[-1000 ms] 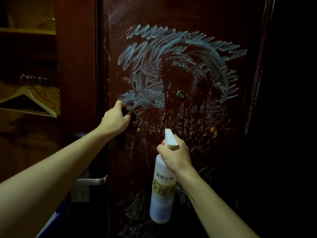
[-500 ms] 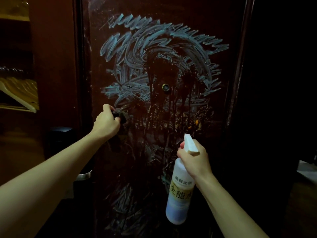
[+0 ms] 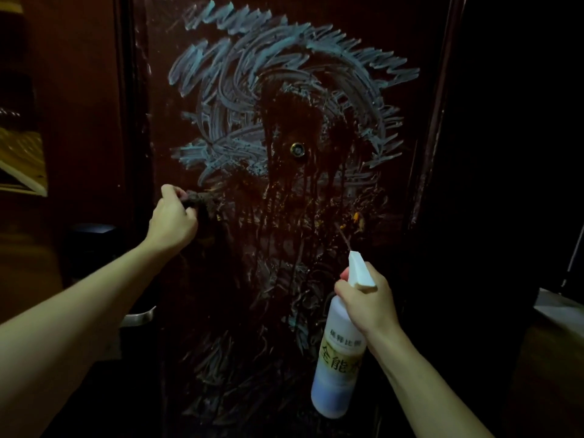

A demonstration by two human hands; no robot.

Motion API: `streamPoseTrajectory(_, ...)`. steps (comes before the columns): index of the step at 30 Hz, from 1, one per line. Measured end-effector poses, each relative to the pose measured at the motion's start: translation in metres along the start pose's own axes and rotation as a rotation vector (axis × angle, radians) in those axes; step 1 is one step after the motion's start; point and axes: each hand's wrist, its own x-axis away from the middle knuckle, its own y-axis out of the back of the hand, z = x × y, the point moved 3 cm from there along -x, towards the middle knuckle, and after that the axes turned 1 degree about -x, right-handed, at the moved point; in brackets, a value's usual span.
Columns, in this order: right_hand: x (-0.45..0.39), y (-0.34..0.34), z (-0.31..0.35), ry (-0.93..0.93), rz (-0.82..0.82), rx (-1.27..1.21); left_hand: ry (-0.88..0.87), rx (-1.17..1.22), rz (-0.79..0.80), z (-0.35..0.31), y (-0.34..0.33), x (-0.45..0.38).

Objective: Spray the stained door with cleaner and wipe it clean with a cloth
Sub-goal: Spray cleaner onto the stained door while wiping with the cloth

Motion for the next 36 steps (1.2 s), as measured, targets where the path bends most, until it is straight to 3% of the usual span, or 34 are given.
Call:
streamPoseTrajectory(27,0.046,-0.100,-0.035,-0.106,0.228,-0.080,0.025,0.048,0.043,0.046,-0.017,0.024)
streamPoseTrajectory(36,0.072,-0.116,-0.058,-0.186,0.233,-0.099,0.048,0.085,0.091,0.059,-0.029,0.035)
